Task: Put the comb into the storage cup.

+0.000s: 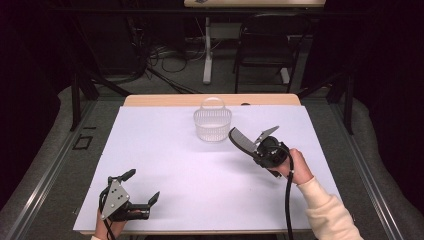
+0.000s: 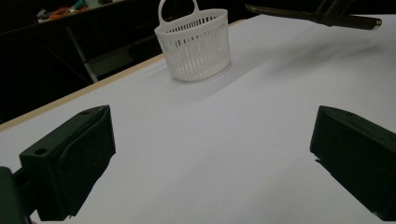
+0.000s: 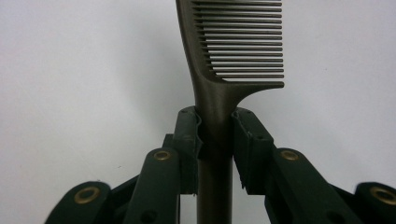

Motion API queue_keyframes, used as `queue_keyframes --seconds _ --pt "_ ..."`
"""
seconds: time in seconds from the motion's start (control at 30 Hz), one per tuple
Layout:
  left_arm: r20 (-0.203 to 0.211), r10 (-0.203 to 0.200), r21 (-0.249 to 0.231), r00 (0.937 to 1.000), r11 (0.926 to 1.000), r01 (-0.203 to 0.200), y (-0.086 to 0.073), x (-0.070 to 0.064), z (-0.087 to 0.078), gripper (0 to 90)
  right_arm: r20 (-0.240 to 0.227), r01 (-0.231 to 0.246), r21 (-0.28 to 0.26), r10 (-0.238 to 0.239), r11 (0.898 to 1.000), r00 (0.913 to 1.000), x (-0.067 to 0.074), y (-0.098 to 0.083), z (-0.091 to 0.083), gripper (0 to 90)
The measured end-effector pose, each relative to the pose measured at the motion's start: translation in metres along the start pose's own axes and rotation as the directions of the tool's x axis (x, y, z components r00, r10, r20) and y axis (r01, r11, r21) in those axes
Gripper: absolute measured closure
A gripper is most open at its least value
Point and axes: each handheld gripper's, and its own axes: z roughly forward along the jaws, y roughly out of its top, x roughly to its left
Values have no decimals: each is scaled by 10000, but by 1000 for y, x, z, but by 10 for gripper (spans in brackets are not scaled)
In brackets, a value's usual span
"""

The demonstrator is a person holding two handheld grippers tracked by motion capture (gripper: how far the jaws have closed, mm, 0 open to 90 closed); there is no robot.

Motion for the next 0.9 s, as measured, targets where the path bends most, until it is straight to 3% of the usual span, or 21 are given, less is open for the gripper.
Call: queue_keyframes --seconds 0.33,0.57,0.9 --pt "18 -160 -65 9999 9999 160 0 1 0 0 -80 -374 -669 369 9971 9993 -3 -7 -11 728" --pt "7 -94 -112 10000 9999 94 1 1 0 0 -50 -793 -1282 793 9886 9968 -7 -14 -19 728" --pt "85 -111 -77 9999 9999 111 0 2 1 0 34 -940 -1581 958 9829 9954 -9 -16 -21 728"
